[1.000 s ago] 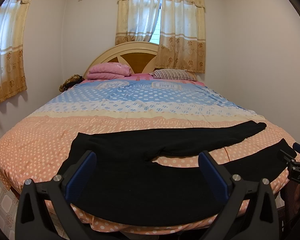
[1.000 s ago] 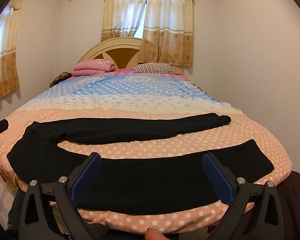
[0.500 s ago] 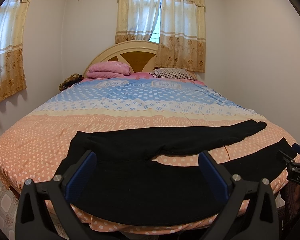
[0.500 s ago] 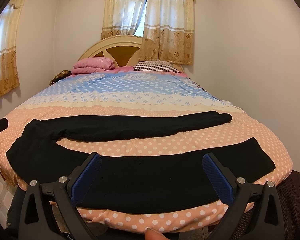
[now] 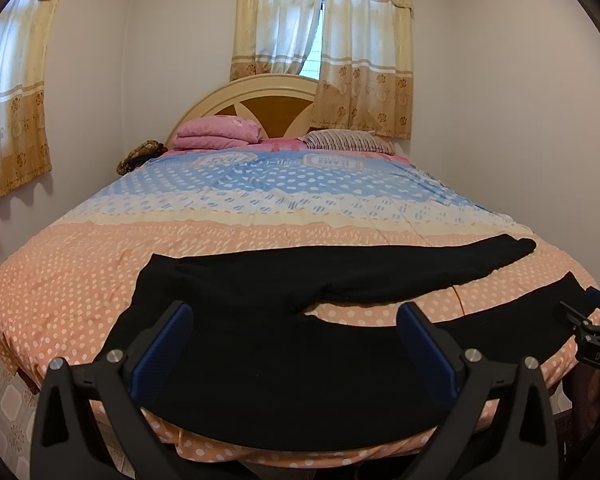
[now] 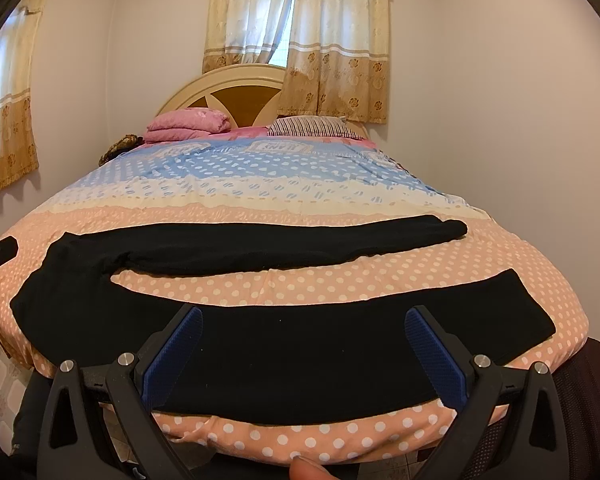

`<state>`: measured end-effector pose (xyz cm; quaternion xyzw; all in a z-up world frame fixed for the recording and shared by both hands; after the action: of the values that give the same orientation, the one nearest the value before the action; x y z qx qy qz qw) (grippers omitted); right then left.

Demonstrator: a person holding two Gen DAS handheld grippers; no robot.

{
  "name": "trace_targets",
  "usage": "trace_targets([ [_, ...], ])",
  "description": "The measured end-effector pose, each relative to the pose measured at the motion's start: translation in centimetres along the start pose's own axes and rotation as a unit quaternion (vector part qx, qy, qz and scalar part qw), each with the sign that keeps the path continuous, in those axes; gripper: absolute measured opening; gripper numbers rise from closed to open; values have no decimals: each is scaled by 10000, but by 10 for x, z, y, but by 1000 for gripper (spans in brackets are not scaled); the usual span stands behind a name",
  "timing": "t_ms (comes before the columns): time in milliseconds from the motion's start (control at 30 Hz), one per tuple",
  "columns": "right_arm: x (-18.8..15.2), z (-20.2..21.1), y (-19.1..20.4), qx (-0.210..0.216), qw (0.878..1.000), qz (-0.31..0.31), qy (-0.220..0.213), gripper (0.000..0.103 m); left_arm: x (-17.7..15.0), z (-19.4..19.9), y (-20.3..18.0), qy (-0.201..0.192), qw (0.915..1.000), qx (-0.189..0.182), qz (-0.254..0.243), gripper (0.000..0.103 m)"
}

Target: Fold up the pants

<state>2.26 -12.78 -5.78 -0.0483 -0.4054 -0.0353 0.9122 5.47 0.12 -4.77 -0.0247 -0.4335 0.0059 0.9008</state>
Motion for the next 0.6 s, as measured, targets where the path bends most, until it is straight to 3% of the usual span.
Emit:
trace_targets([
  [233, -3, -7, 0, 29, 10000, -1, 88, 102, -6, -15, 4, 148, 9999, -42, 9, 103],
  [367, -6, -14, -2, 124, 9998, 35, 119, 102, -3, -29, 17, 191, 9997, 121, -93, 103],
  [600, -13, -34, -5, 199, 9994, 142, 243, 102, 27, -85, 123, 363, 9950, 926, 37, 103],
])
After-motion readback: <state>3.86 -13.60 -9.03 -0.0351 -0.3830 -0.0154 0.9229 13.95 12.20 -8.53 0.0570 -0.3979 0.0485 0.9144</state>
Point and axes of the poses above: each gripper's, at about its wrist camera, not at the fingertips, and z roughly against the way its jaws point, y to its left, x to its top, the point moved 5 cm from there along -z, roughly the way its jaws point, and after that the axes turned 10 degrees about y, right-handed, at the moved point
